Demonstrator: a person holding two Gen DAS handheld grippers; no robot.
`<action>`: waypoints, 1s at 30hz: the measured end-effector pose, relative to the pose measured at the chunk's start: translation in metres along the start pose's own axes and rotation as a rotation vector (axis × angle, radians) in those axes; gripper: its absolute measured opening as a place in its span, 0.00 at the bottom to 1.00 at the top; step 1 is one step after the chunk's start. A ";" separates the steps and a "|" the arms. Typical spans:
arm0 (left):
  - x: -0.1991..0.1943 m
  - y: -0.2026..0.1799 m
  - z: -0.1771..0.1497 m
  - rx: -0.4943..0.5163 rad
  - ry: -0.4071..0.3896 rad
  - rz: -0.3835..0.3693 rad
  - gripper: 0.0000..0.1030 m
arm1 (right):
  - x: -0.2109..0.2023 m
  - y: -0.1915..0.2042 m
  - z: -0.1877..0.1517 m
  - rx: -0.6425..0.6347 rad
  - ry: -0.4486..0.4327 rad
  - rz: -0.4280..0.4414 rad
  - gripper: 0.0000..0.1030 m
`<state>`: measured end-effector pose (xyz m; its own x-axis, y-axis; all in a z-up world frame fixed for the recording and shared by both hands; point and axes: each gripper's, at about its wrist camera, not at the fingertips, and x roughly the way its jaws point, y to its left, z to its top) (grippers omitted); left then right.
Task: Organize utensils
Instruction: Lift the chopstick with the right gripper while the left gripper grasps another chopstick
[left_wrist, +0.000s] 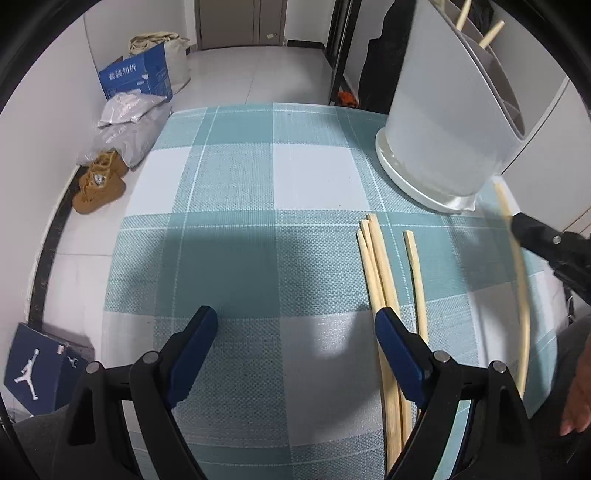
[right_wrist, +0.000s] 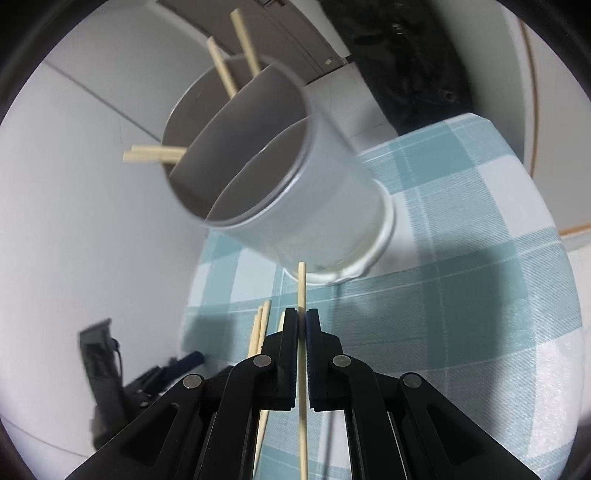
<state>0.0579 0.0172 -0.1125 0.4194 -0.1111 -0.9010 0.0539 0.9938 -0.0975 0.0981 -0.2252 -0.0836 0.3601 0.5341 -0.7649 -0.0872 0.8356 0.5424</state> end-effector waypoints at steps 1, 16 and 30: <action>-0.001 -0.001 0.000 0.010 0.002 0.010 0.82 | -0.003 -0.006 0.000 0.020 -0.007 0.018 0.03; 0.000 -0.016 0.003 0.044 0.051 0.074 0.82 | -0.020 -0.059 0.008 0.244 -0.062 0.043 0.03; 0.022 -0.018 0.028 0.138 0.158 0.084 0.69 | -0.033 -0.088 -0.001 0.438 -0.097 0.074 0.03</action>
<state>0.0915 -0.0032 -0.1185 0.2810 -0.0151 -0.9596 0.1534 0.9877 0.0294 0.0930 -0.3162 -0.1062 0.4552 0.5579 -0.6939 0.2781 0.6513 0.7060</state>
